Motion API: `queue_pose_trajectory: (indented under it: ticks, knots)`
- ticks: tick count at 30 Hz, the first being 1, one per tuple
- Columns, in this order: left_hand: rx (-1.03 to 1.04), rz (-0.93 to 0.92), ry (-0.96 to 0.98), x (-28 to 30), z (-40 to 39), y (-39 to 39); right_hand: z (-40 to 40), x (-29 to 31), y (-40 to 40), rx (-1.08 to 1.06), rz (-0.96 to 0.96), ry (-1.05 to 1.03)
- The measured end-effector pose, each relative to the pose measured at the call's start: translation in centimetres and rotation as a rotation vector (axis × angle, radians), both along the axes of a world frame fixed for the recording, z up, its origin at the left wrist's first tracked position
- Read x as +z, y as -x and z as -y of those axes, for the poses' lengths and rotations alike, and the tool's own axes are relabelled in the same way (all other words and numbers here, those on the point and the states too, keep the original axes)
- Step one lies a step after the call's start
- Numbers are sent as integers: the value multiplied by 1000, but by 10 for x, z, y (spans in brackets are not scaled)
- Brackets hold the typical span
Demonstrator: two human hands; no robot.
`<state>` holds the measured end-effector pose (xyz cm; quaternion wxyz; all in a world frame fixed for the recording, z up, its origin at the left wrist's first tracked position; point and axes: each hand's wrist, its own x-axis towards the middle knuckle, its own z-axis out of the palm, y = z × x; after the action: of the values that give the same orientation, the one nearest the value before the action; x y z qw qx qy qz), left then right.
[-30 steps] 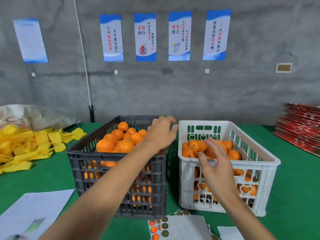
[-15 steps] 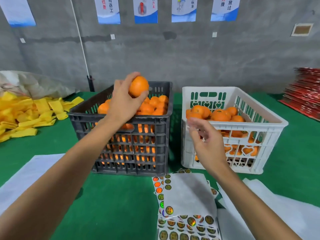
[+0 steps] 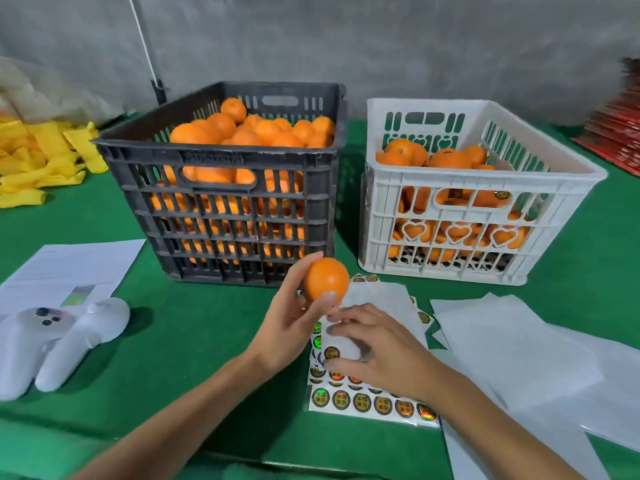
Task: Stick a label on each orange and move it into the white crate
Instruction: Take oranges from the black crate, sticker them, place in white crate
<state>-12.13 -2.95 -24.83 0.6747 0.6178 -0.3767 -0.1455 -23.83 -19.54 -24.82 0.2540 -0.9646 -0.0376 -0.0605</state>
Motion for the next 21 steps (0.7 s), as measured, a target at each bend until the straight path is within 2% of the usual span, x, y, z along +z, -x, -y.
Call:
queue_pose_trajectory:
  ticks: [3, 7, 13, 21]
  knots:
    - [34, -122, 40, -8, 1, 2, 0, -5, 1, 3, 21, 44]
    - [62, -191, 38, -14, 0, 3, -2, -8, 1, 15, 36, 45]
    - [48, -212, 41, -17, -2, 4, -2, -13, 0, -21, 98, -35]
    - [-2, -218, 13, -15, 1, 3, -5, -13, 7, 37, 287, 125]
